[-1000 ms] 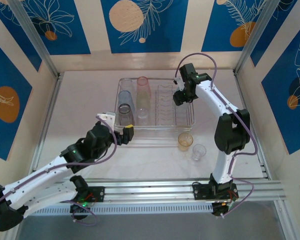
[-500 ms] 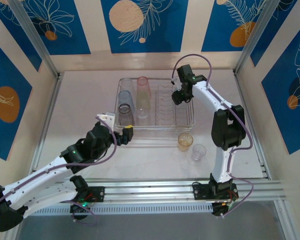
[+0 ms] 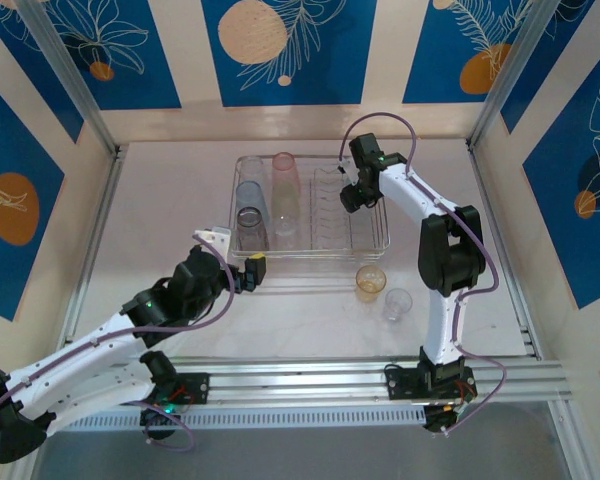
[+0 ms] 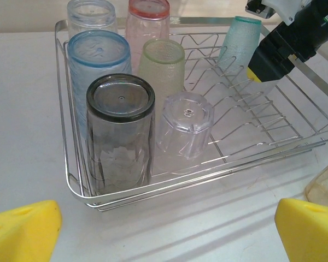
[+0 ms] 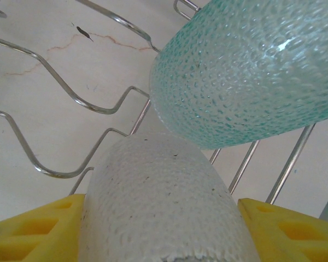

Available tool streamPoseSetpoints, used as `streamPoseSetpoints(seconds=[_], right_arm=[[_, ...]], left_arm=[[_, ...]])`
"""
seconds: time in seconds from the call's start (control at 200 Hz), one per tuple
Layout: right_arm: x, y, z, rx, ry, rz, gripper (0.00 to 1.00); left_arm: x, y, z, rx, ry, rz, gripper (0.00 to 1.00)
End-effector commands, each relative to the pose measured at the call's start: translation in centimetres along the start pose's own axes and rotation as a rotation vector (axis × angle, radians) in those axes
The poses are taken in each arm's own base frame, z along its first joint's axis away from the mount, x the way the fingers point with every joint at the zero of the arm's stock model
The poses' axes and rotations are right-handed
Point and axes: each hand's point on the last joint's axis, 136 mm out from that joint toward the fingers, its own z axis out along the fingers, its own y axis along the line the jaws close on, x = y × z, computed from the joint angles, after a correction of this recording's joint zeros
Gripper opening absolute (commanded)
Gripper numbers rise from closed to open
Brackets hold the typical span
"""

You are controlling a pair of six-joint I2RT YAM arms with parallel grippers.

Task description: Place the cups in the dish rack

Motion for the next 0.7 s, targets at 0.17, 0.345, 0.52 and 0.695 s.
streamPoseSetpoints(seconds=[0.17, 0.345, 0.52, 0.695], right_arm=[[0.2, 0.8, 1.4, -0.031, 0.004, 0.012, 0.74], [0.4, 1.3, 1.2, -0.047, 0.015, 0.010, 0.79], [0.6, 1.6, 1.1, -0.045, 0.040, -0.002, 0.81], [0.8, 2.2, 1.0, -0.064, 0.062, 0.008, 0.83]], left_arm=[[0.9, 0.6, 0.1, -0.021, 0.021, -0.002, 1.00], [1.1, 0.6, 0.2, -0.019, 0.028, -0.002, 1.00], [1.3, 0.6, 0.3, -0.020, 0.034, -0.002, 1.00], [1.6, 0.6, 0.4, -0.021, 0.040, -0.004, 1.00]])
